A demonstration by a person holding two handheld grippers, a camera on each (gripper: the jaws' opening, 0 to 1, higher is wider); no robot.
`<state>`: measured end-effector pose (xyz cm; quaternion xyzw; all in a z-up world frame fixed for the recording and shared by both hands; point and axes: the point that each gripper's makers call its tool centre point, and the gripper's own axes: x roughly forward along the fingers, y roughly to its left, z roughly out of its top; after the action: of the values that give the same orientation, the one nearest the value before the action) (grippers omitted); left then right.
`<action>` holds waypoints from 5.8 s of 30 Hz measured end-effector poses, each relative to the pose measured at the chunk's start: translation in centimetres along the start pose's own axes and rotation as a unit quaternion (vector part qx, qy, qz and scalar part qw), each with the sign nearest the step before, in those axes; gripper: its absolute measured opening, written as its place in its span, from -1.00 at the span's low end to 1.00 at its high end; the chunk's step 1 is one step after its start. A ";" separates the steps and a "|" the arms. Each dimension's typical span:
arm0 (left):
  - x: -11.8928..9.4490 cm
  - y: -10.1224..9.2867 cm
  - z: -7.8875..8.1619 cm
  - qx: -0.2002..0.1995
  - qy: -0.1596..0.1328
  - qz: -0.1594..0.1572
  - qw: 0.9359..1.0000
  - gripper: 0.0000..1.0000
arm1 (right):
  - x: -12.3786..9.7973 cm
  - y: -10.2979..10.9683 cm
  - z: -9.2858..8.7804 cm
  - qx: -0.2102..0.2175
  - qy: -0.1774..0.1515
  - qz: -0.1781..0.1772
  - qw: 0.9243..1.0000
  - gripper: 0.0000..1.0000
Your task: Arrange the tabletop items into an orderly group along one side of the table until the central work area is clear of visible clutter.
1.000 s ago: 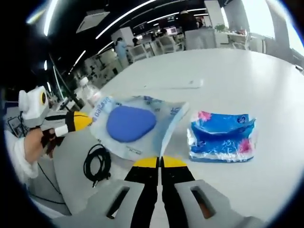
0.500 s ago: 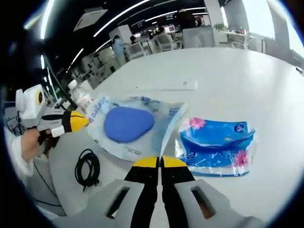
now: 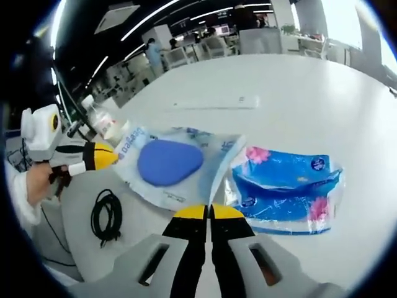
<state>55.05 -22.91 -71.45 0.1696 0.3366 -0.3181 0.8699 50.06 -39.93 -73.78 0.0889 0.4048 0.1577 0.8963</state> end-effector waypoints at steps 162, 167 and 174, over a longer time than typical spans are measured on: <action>2.2 -12.7 4.7 -0.035 -0.038 -0.078 0.996 -0.06 | -10.7 -10.3 -4.0 0.078 -0.074 -0.071 0.992 -0.36; 3.2 -13.8 5.8 -0.034 -0.037 -0.090 0.995 -0.07 | -11.2 -12.5 -3.0 0.090 -0.088 -0.085 0.988 -0.35; 4.3 -16.5 7.4 -0.022 -0.033 -0.122 0.992 -0.14 | -11.4 -14.3 -1.4 0.086 -0.098 -0.091 0.987 -0.36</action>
<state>50.06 -40.81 -70.48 0.0973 0.3327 -0.4202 0.8386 44.88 -57.31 -70.88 0.1439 0.3331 0.0305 0.9313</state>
